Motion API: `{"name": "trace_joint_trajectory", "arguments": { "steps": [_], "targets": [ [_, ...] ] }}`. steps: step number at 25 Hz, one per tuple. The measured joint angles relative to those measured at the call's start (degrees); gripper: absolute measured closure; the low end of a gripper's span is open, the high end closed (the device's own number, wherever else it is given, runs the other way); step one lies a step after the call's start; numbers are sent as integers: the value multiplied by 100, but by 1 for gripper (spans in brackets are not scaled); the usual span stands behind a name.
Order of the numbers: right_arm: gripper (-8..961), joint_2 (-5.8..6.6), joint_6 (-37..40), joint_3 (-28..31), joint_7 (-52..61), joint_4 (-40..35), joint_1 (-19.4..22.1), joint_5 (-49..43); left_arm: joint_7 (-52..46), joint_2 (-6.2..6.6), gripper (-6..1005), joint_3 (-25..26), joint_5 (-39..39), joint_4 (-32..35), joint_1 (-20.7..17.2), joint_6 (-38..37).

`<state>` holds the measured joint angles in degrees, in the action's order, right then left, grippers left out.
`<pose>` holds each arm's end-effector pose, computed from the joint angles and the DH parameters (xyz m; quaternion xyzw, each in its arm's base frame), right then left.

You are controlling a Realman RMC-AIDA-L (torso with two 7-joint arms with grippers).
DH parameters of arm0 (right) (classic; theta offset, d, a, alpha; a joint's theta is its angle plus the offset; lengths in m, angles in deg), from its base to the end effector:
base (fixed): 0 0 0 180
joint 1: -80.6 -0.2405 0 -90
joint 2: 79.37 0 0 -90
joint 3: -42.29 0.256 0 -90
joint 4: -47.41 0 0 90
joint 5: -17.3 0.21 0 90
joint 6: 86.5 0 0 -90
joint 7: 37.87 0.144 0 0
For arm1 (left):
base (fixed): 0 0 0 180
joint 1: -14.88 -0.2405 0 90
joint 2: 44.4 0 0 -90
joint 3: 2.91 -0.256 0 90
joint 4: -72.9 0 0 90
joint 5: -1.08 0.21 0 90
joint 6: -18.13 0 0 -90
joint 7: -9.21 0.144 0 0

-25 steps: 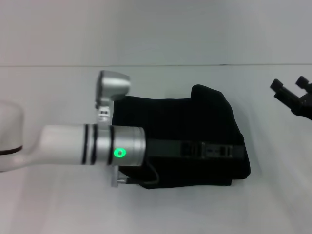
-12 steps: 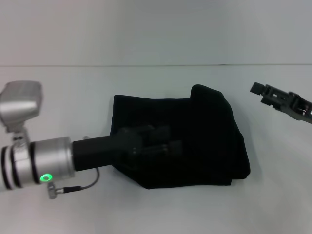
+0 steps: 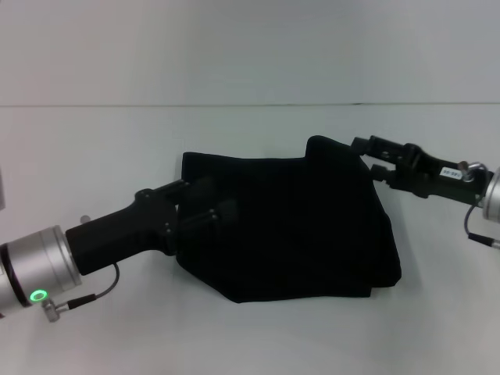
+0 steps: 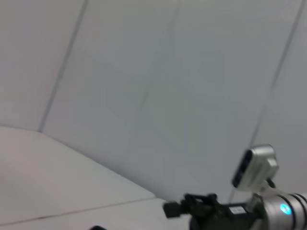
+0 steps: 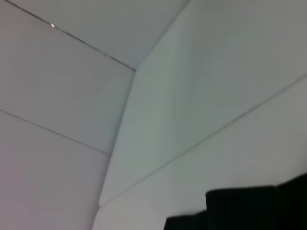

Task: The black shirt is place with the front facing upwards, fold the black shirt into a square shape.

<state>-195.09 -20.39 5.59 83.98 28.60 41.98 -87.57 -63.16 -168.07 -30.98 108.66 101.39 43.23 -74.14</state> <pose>0.2717 0.3893 -0.0147 -0.6886 0.6296 0.3334 0.1352 -0.2575 0.3081 -0.0227 -0.8677 -0.2611 -0.3918 0.1594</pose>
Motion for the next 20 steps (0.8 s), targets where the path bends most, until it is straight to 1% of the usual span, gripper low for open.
{"name": "trace_joint_trajectory", "arguments": {
  "steps": [4,6,11,14,20],
  "targets": [
    [33,-40,-44,-77,11,41,-58,-2,43,9,343,184,-2,0,-44,46],
    [38,-65,-45,-78,-8,27,-65,-1,45,14,343,203,-2,0,-47,54],
    [51,-75,-69,-81,-150,-31,-69,0,52,18,344,208,-2,-59,-44,131],
    [119,-82,-117,-75,-358,-43,-59,26,57,17,344,210,2,-85,-43,139],
    [255,-93,-238,-86,-382,-3,-71,21,102,19,345,204,5,-186,-39,148]
  ]
}}
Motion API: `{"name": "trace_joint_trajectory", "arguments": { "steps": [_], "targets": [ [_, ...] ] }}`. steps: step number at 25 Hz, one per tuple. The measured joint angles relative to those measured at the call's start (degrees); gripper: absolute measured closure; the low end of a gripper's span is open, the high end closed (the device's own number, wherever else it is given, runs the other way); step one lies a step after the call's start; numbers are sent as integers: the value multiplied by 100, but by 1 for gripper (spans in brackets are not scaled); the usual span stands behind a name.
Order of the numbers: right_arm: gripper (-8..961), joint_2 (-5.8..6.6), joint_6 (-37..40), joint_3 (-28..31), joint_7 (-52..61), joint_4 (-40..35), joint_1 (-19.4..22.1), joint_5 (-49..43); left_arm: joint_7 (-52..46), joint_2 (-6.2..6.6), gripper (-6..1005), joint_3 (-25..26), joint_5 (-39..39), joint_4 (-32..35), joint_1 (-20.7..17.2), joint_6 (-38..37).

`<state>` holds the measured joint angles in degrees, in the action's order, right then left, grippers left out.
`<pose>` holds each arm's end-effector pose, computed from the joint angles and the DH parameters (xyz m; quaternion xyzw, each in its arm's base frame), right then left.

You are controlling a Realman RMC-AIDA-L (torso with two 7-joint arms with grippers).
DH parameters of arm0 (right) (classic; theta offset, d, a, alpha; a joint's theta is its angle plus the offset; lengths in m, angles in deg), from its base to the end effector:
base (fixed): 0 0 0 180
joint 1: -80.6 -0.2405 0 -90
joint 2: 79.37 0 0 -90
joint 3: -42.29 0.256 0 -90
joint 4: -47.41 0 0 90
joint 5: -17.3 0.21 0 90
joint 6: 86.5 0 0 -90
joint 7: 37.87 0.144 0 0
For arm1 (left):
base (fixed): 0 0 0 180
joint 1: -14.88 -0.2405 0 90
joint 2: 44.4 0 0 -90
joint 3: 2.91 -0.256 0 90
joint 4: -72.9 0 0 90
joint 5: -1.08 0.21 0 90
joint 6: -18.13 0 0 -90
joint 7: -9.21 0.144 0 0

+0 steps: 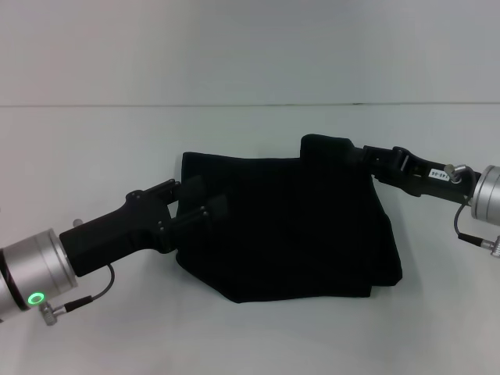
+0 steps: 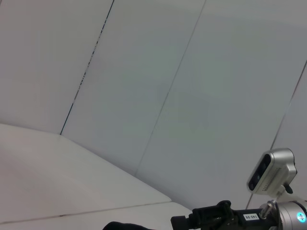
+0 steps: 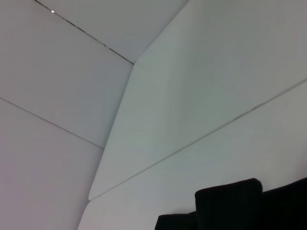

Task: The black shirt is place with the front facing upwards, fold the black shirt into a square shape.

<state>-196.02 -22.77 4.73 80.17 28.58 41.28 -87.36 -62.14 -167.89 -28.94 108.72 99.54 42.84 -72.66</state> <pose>0.2679 0.3927 -0.0226 -0.7091 0.6078 0.3228 0.1537 -0.2654 0.3074 -0.0237 -0.8576 -0.2771 -0.3949 0.1783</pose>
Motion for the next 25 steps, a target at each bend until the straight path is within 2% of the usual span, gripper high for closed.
{"name": "trace_joint_trajectory", "arguments": {
  "steps": [5,16,25],
  "targets": [
    [497,-37,-12,0,17,-16,7,-5,68,7,345,6,-5,-31,0,0],
    [921,-61,-4,37,-5,-26,40,14,94,6,346,10,-7,-28,-6,53],
    [920,-58,339,65,-447,-15,314,748,95,1,347,10,-7,-27,-9,62]
  ]
}}
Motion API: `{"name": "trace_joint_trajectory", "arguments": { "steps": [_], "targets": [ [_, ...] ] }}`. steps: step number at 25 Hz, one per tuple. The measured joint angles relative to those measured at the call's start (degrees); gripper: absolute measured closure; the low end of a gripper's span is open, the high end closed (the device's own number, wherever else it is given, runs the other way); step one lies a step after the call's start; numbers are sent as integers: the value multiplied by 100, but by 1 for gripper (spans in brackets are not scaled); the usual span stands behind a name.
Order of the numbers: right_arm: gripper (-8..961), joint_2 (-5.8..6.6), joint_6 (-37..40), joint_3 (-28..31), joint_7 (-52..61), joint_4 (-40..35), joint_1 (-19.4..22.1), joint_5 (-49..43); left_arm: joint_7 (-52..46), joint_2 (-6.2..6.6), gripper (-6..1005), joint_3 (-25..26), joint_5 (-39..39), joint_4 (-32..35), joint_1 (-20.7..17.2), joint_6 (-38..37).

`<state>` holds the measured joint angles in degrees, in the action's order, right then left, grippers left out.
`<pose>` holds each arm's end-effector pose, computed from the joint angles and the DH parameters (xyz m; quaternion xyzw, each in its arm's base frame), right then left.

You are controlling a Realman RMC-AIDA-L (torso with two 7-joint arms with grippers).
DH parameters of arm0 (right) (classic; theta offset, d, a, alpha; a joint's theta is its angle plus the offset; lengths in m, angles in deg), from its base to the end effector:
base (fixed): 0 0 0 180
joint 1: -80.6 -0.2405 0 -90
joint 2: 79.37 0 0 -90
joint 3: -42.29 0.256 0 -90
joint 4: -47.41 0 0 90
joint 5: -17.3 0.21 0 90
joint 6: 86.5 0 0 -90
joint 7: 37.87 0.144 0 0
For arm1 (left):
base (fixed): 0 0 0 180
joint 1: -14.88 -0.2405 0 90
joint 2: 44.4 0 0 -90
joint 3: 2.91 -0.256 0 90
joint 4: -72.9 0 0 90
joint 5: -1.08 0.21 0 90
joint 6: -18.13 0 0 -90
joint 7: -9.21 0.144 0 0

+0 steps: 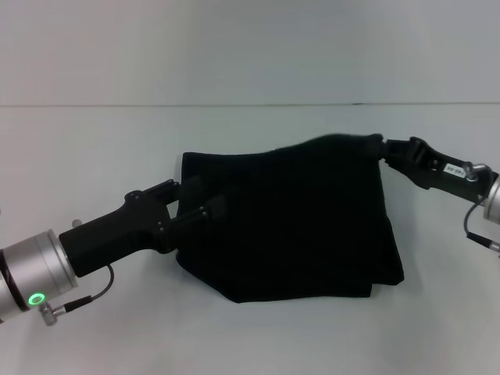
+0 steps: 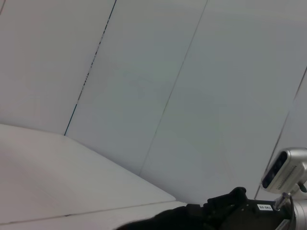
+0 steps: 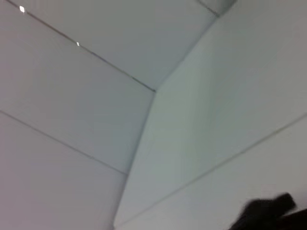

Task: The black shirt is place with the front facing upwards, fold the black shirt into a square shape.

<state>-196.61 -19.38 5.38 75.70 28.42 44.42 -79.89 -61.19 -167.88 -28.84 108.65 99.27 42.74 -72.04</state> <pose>0.2726 0.3825 -0.0142 -0.6898 0.5956 0.3821 0.1532 -0.2672 0.3077 -0.0244 -0.8582 -0.2748 -0.3919 0.1854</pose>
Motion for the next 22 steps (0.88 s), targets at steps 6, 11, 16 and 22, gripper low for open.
{"name": "trace_joint_trajectory", "arguments": {
  "steps": [6,11,16,22],
  "targets": [
    [919,3,-104,0,-12,35,217,158,-15,5,348,0,0,0,0,0],
    [920,-42,-459,-6,-11,59,250,143,-17,0,344,-1,0,0,18,0],
    [917,-109,-735,-2,30,61,213,148,-28,-11,344,-15,0,0,39,47],
    [876,-132,-995,11,-9,61,223,164,-37,-10,344,-1,0,0,43,56]
  ]
}}
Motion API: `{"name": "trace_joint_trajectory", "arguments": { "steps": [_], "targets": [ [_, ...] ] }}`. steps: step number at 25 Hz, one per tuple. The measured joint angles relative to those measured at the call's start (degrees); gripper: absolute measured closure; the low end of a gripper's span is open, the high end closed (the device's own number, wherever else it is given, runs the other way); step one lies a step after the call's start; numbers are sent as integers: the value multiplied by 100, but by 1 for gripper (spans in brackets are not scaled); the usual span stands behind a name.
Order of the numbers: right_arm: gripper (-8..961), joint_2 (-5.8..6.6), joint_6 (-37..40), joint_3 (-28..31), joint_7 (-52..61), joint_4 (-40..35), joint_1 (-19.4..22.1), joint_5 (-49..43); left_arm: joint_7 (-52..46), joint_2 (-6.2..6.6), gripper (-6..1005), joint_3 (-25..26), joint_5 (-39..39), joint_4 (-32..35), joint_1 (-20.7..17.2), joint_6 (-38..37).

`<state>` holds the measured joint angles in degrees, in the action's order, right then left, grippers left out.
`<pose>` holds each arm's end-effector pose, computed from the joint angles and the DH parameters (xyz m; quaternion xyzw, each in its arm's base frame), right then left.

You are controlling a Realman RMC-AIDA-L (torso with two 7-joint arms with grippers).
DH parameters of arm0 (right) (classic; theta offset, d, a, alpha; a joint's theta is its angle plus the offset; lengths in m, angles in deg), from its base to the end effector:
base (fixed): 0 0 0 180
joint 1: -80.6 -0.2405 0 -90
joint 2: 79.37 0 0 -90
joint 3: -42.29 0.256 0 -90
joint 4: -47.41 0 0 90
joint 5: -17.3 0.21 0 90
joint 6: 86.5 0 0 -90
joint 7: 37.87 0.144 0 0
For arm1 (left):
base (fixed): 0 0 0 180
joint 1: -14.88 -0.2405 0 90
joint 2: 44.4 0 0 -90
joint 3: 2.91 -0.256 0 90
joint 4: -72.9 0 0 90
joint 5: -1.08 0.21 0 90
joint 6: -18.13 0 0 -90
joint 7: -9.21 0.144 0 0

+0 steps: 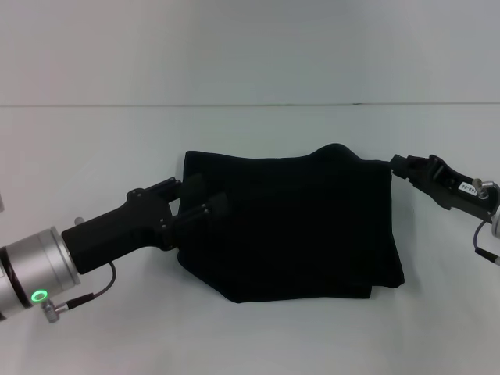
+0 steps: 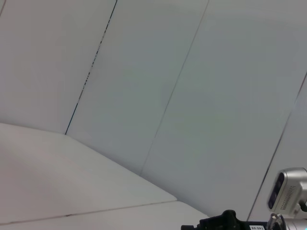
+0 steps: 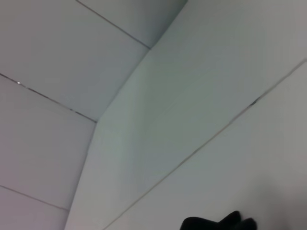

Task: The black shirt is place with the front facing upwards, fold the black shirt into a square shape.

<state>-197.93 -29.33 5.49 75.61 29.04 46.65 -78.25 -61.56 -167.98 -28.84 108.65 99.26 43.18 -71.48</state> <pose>0.3046 0.3788 -0.0217 -0.6377 0.6399 0.3659 0.2235 -0.2655 0.3103 -0.0253 -0.8579 -0.2768 -0.3911 0.1856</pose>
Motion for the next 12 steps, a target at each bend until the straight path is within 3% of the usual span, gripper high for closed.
{"name": "trace_joint_trajectory", "arguments": {
  "steps": [7,12],
  "targets": [
    [675,18,482,772,-742,-53,263,40,-45,3,343,4,0,0,1,6],
    [549,204,1712,880,-2381,-104,384,-72,-249,16,343,115,0,0,1,11]
  ]
}}
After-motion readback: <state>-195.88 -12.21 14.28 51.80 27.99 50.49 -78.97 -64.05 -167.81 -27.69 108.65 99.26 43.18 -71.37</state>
